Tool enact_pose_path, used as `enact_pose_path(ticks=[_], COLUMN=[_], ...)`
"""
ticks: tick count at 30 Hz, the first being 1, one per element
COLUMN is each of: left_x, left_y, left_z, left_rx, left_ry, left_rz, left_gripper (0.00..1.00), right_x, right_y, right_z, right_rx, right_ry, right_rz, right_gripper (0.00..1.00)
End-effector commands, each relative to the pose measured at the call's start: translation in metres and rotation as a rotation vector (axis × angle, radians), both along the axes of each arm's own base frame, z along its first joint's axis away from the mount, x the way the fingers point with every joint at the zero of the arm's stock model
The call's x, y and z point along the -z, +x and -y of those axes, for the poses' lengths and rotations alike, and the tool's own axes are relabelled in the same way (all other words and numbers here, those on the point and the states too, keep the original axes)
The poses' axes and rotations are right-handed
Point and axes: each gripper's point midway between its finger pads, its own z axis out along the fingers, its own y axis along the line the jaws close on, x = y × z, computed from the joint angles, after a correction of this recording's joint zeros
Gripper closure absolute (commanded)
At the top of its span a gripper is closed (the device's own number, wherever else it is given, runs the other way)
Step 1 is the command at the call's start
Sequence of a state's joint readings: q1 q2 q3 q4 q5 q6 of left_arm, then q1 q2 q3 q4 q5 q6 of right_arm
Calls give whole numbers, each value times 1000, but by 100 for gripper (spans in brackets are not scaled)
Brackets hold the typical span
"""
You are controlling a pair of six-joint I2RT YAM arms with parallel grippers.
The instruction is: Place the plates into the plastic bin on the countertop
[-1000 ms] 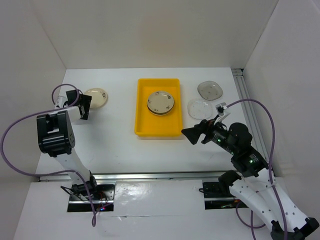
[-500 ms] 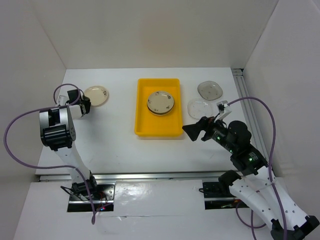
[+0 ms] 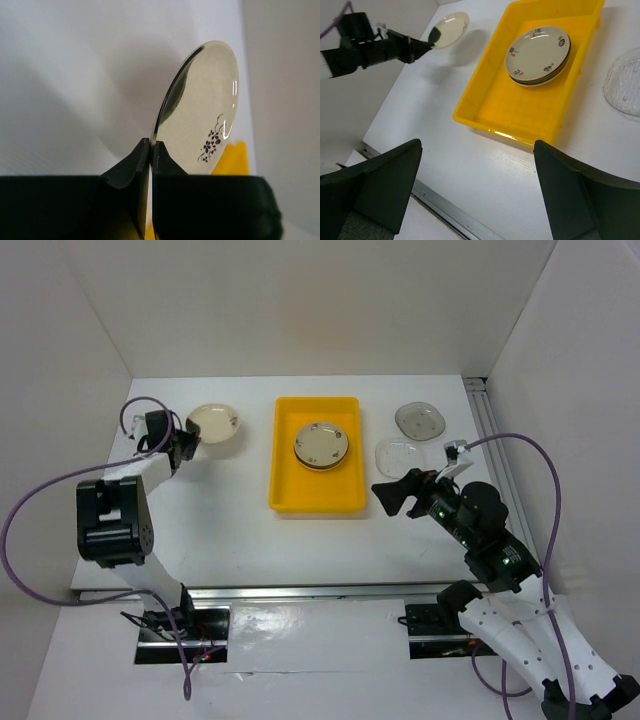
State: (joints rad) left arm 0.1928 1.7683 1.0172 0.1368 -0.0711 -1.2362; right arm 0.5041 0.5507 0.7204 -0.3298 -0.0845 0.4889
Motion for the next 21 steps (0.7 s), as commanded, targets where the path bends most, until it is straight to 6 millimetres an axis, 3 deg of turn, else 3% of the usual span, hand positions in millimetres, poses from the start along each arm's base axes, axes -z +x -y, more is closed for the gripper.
enact_pose_path(ticks=[1,2,3,4,8,9,10,12,13,15,17,21], left_x=[-112,-121,-115,-121,-117,-112,-91,-85,-68,-63,-49,-55], left_y=[3,0,-9,-14,-28,-30,-31,-28,-29,-25,-25,-15], left_z=[70,90,105,139,214,230,251,272,283,293,296,301], left_rx=[219,284,331,414,643,696,770,845,887,916,933,951], left_ry=[68,72,82,79,88,79,87,87,93,90,74,90], left_rz=[260,282,245,258,268,255,211,209,178,177,153,184], left_gripper=[100,100,100,100,100,100,100,100,100,100,100,100], right_x=[-16,-11,-11,-7,0,4,4,12,8,9,14,29], right_y=[3,4,4,4,6,6,5,5,3,2,0,-2], right_z=[13,15,14,16,14,13,11,11,12,14,17,20], right_rx=[71,80,81,92,96,98,89,91,91,101,110,120], right_ry=[-2,-9,0,7,15,19,30,29,37,47,47,32], right_rz=[41,33,27,17,-13,-26,-33,-54,-41,-43,-39,-60], right_gripper=[0,0,0,0,0,0,0,0,0,0,0,0])
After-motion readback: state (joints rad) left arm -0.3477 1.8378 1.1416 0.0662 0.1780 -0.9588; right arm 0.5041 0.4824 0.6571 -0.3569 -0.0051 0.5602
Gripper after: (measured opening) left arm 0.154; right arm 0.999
